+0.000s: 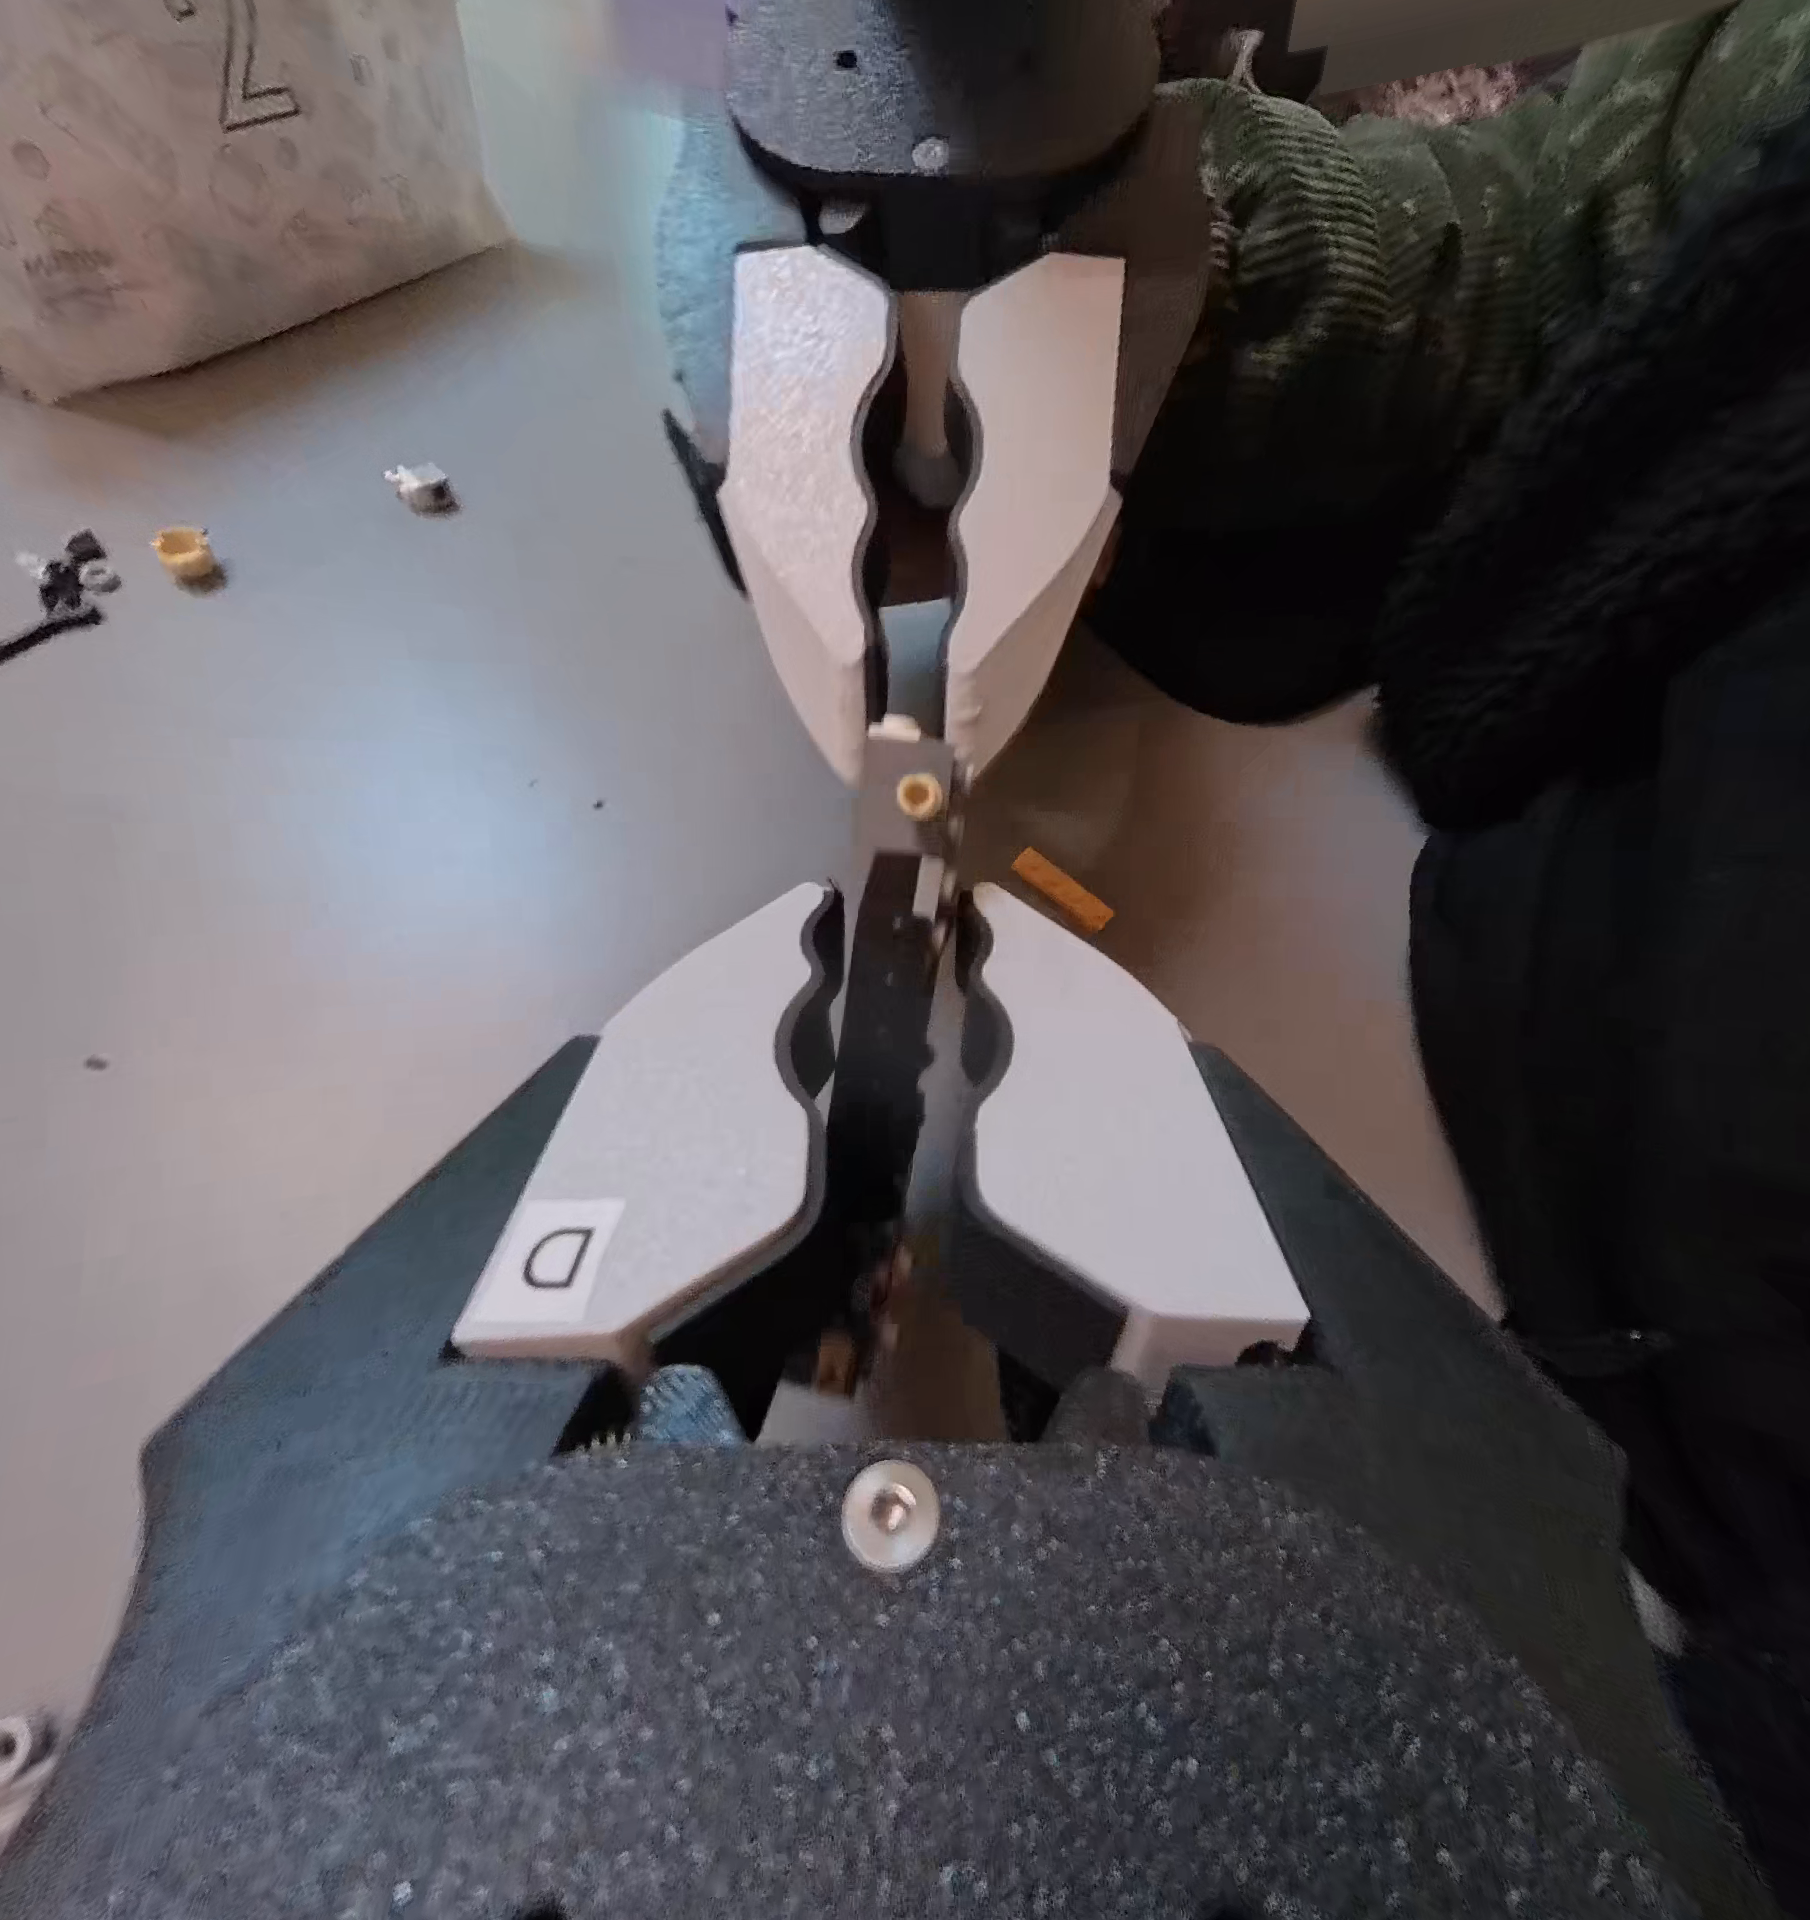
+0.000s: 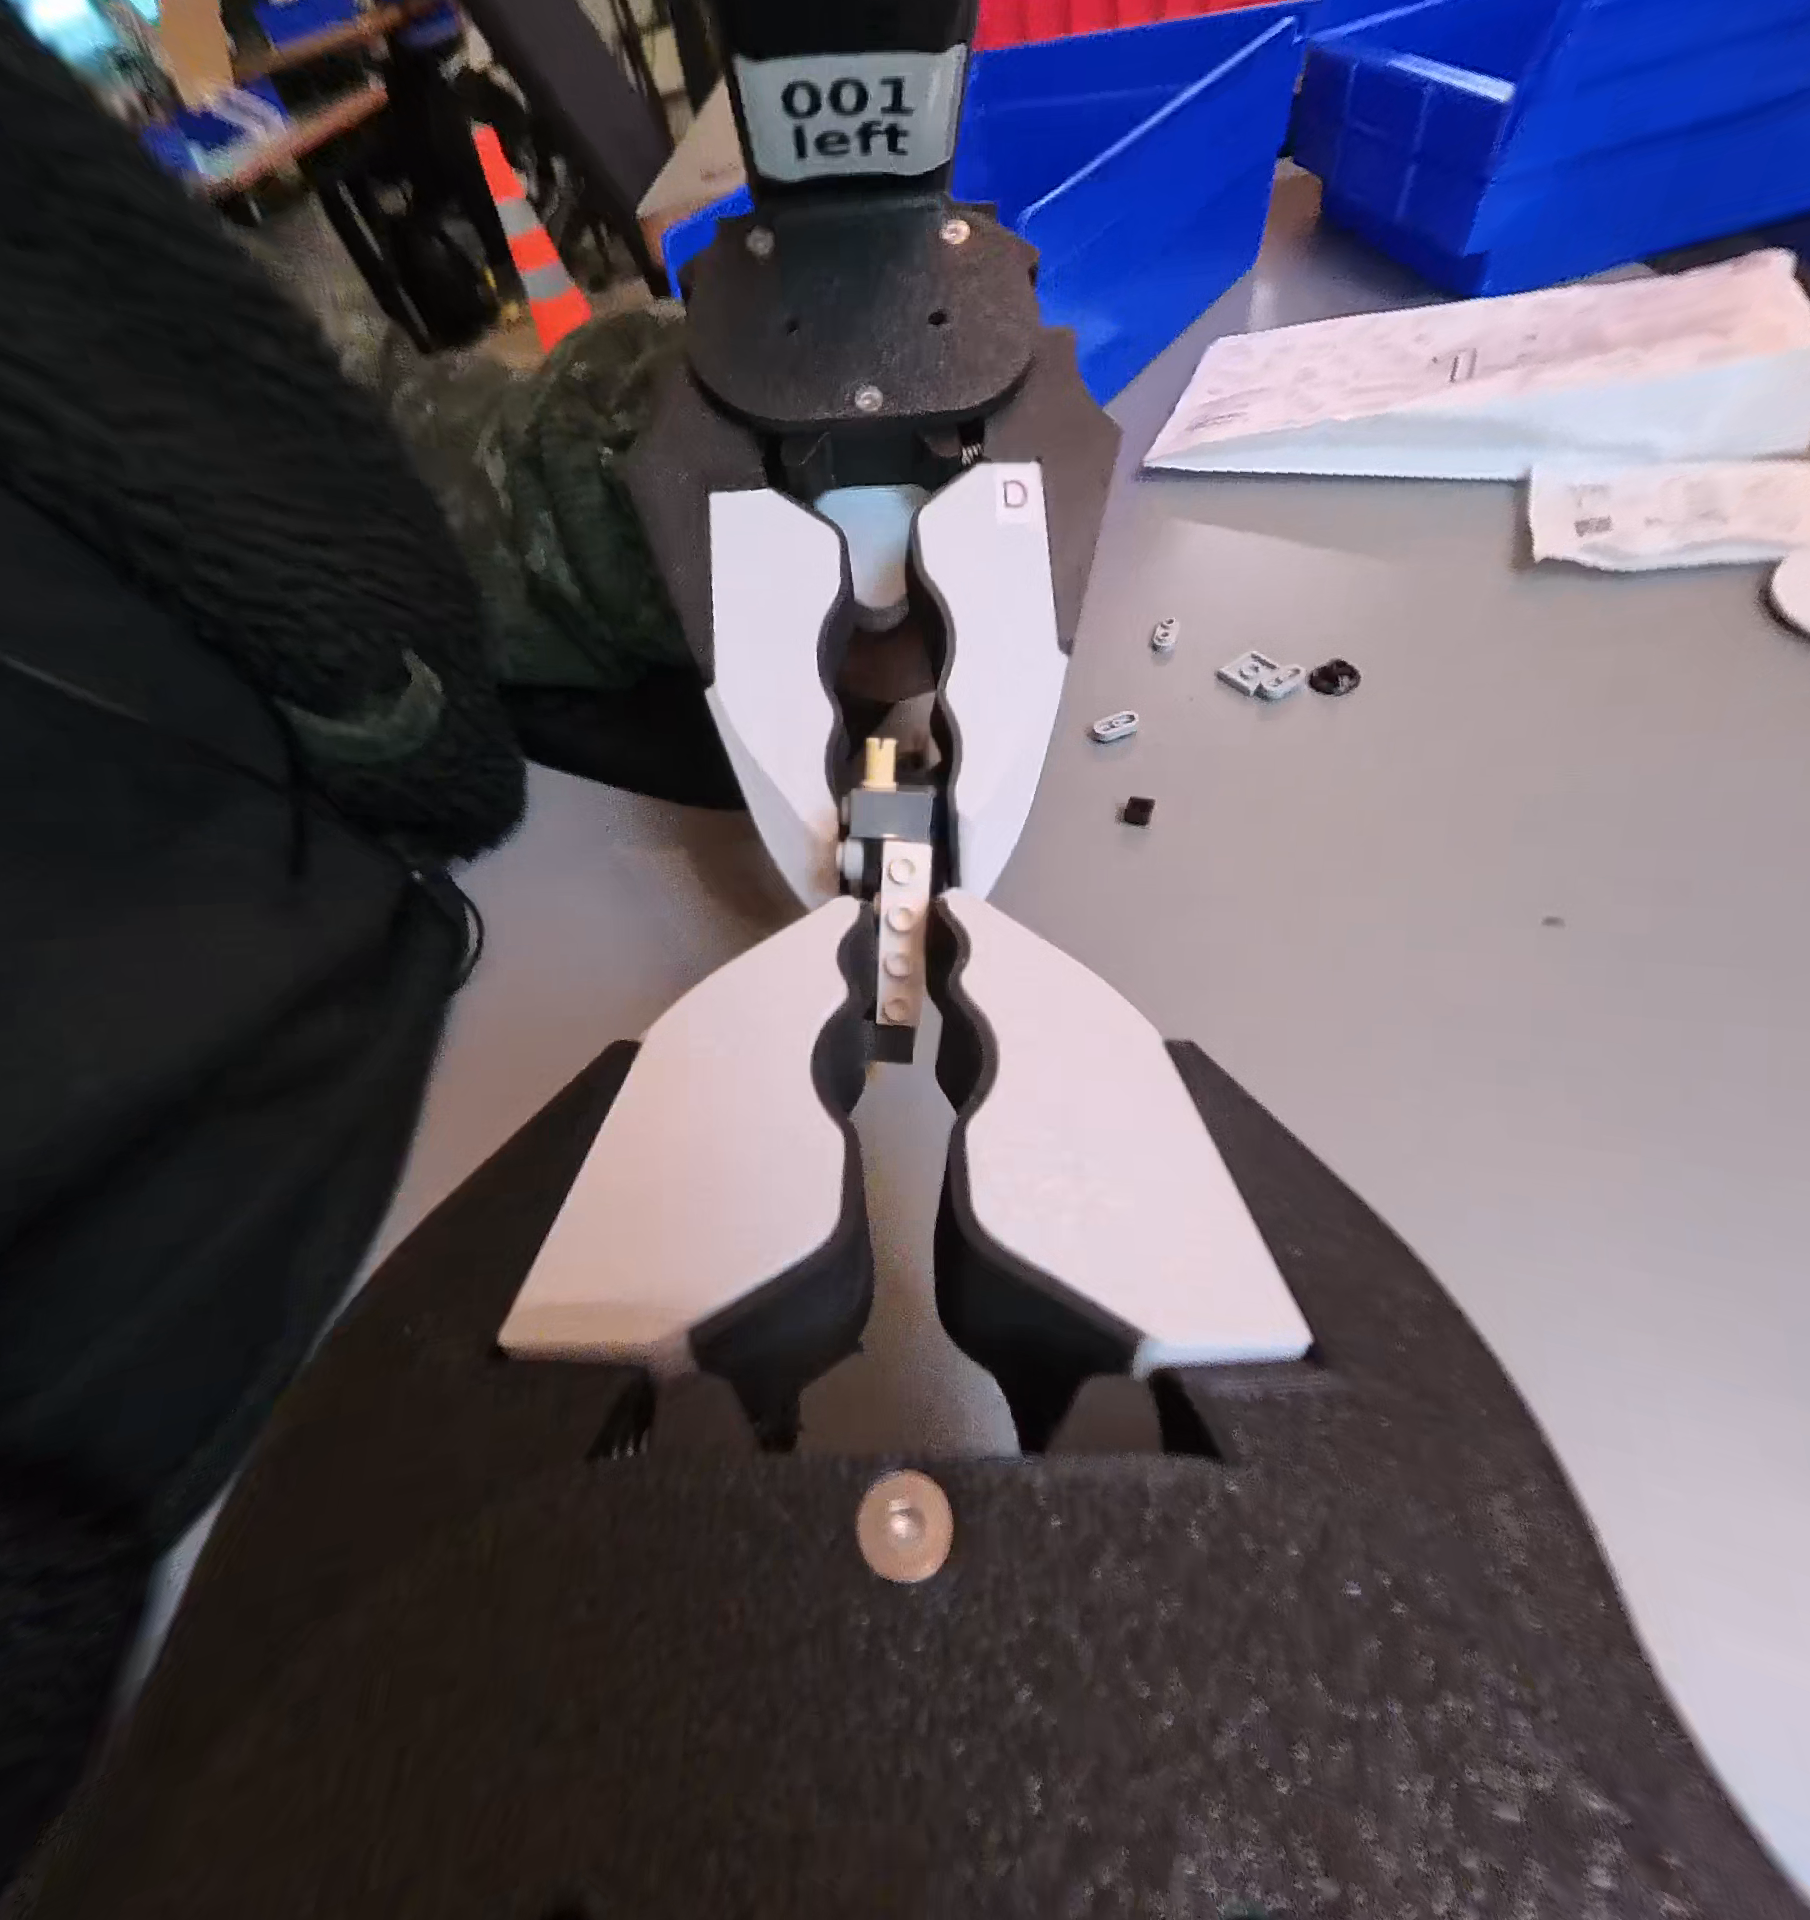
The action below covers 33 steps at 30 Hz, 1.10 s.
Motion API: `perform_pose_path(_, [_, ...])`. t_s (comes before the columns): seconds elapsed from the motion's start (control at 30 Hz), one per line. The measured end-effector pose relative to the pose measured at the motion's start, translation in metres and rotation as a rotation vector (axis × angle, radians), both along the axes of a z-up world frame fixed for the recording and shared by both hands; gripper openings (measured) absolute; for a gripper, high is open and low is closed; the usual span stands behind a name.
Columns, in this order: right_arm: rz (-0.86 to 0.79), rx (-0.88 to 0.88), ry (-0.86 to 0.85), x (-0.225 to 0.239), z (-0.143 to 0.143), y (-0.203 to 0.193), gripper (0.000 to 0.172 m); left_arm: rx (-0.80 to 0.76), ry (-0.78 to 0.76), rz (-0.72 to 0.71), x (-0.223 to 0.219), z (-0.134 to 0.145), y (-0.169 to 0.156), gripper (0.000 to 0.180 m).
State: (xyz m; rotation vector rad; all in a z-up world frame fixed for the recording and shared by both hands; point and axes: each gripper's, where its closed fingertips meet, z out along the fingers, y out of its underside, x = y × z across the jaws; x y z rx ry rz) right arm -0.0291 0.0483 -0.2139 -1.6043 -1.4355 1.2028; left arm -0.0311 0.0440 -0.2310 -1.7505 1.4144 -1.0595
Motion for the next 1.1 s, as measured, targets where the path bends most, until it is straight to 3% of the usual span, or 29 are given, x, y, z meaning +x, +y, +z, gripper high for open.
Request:
perform_pose_path(0.13, [-0.023,-0.088,0.033,0.004,0.003,0.006,0.009,-0.089,-0.016,0.023,-0.005,0.001,0.004,0.017])
perform_pose_path(0.3, [-0.059,0.070,0.000,0.002,-0.001,0.010,0.010,-0.339,-0.037,0.033,-0.007,-0.004,0.003,0.017])
perform_pose_path(0.43, [-0.090,0.259,-0.042,0.001,-0.002,0.013,0.012,-0.383,-0.047,0.036,-0.007,-0.004,0.003,0.016])
perform_pose_path(0.67, [-0.098,0.210,-0.009,0.002,0.001,0.014,0.011,-0.412,-0.059,0.043,-0.006,-0.004,0.004,0.017])
perform_pose_path(0.87, [-0.093,0.146,0.033,0.003,0.004,0.015,0.010,-0.359,-0.068,0.073,-0.005,-0.002,0.008,0.019])
perform_pose_path(1.0, [-0.045,0.010,0.038,0.007,0.000,0.012,0.009,-0.036,-0.009,0.065,-0.002,-0.003,0.010,0.017])
perform_pose_path(1.1, [-0.026,0.032,0.069,0.007,0.004,0.008,0.009,0.032,-0.006,0.048,0.000,0.000,0.007,0.016])
